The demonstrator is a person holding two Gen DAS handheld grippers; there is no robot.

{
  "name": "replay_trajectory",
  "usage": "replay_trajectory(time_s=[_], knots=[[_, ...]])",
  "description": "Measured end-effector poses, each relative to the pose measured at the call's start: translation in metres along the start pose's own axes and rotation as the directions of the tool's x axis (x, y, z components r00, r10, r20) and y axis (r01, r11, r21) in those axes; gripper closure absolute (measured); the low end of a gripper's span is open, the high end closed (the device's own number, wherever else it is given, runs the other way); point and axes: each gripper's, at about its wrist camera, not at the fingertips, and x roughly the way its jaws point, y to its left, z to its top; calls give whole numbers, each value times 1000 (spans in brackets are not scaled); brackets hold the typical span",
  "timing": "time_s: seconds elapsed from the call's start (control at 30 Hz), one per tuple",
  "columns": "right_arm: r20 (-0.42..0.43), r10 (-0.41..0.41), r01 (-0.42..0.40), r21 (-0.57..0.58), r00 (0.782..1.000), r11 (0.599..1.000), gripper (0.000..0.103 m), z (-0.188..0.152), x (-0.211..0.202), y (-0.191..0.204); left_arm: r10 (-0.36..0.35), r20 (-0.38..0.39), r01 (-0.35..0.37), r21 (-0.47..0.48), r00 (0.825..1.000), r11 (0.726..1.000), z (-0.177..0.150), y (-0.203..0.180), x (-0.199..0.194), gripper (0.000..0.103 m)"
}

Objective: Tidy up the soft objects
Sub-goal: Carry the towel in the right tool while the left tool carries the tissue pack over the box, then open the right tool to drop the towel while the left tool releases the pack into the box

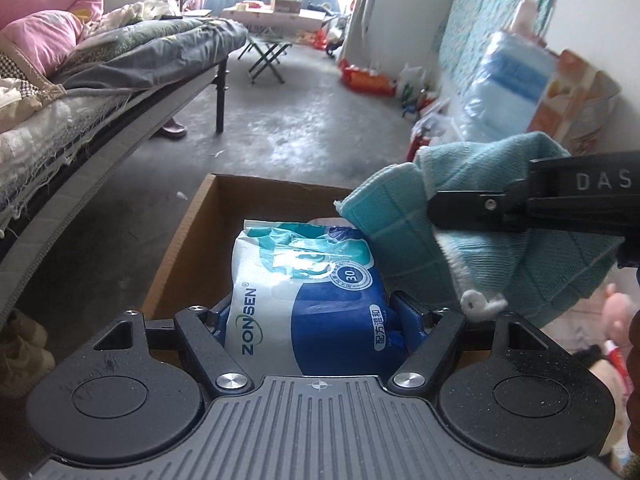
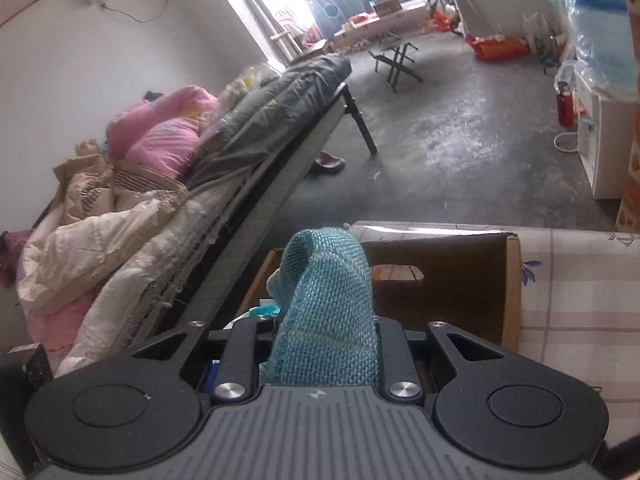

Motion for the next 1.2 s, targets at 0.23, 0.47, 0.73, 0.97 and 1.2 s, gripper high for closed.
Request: replay_trajectory(time_s=[0.23, 0.47, 0.73, 0.97, 1.2], knots=[[-34, -15, 17, 56, 999, 998, 78, 11, 49, -7, 102, -37, -101, 41, 994, 994, 5, 5, 38, 23], [-75, 11, 0, 145, 997, 989, 77, 5, 80, -26, 156, -39, -155, 32, 987, 987, 3, 15, 51, 22], [-70, 53, -38, 198, 996, 979, 69, 11, 85, -24, 146, -12, -146, 1, 989, 989, 6, 19, 29, 14], [-101, -18, 37, 185, 995, 982, 23, 8, 83, -26, 134, -1, -134, -20, 991, 991, 2, 24, 3, 6], [-55, -21, 29, 156, 998, 987, 25, 6, 41, -27, 110, 25, -108, -72, 994, 992, -5, 39, -29, 5]])
